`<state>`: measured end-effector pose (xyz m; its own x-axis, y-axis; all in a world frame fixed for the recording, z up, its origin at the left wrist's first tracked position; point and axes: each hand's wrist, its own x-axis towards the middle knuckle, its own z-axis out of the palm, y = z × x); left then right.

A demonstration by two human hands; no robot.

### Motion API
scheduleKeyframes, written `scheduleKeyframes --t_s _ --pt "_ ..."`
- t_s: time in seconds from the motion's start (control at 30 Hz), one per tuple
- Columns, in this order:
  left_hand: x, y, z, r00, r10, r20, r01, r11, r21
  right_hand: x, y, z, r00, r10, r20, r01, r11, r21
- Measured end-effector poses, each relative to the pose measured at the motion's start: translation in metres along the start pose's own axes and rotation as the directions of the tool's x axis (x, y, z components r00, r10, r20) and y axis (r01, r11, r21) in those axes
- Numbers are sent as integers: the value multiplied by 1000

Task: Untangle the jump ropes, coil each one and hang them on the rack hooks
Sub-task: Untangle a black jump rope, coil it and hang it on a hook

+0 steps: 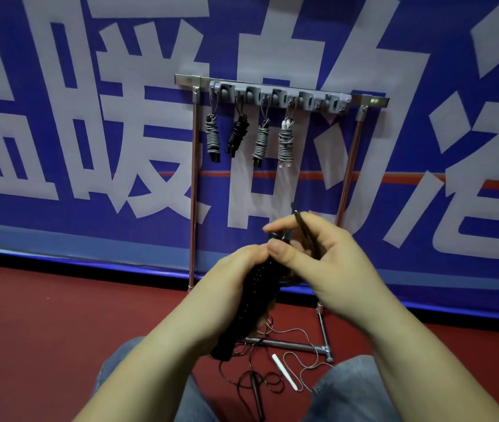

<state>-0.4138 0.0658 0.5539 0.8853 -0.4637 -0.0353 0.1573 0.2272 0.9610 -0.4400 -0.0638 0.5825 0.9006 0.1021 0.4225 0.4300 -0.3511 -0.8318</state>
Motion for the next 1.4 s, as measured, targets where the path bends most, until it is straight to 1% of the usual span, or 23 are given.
scheduleKeyframes --t_s 0.1,0.17,0.27,0.33,0.4,0.47,0.5,0.57,0.63,0.7,0.83,0.97,1.03,1.1,1.2,1.27,1.33,1.4 --pt "-3 4 0 999 6 48 -8 999 37 -1 2 0 999 -4 -40 7 997 79" --pt "-2 4 1 999 26 46 -29 997 71 -1 4 2 995 32 -99 -17 988 151" --pt "-3 1 3 995 86 55 -95 975 201 3 9 3 977 108 -182 -64 971 232" --pt "-5 1 0 995 67 76 -81 975 205 5 10 -1 972 121 -202 -71 969 236" --pt "-8 4 -3 993 -7 122 -9 991 131 3 8 -8 984 88 -158 -55 978 203" --pt "-9 8 -8 983 -51 174 32 993 110 0 4 -12 997 45 -56 -33 980 197" --pt "-6 10 -10 981 -85 175 71 994 88 -2 3 -13 1000 22 -1 -21 984 175" --pt "-5 9 -13 978 -110 177 88 988 127 -3 7 -12 997 -1 74 -7 994 109" --pt "-8 11 -12 979 -105 178 76 984 159 -2 11 -12 994 7 106 -15 997 75" --pt "-9 14 -12 972 -111 206 72 980 187 -2 9 -13 991 -21 130 18 1000 22" --pt "-8 14 -16 965 -157 209 105 965 241 -2 1 -19 980 -64 186 86 990 -114" --pt "-7 15 -19 966 -140 217 63 942 329 0 -4 -21 970 -78 229 147 942 -302" --pt "-6 17 -20 967 -148 205 73 939 336 1 -3 -21 969 -101 226 171 934 -314" --pt "-6 17 -20 966 -137 219 57 940 337 0 1 -21 972 -113 208 169 947 -274" --pt "-3 17 -21 963 -114 244 35 951 306 1 2 -21 978 -105 178 133 978 -157" --pt "-1 17 -24 962 -90 256 14 959 282 1 0 -20 985 -67 157 73 997 -32" --pt "-2 18 -23 962 -58 266 -17 962 272 2 -3 -19 986 -4 170 -20 991 136" --pt "-3 15 -23 966 -40 255 -24 969 245 4 -3 -19 981 48 187 -90 971 223"
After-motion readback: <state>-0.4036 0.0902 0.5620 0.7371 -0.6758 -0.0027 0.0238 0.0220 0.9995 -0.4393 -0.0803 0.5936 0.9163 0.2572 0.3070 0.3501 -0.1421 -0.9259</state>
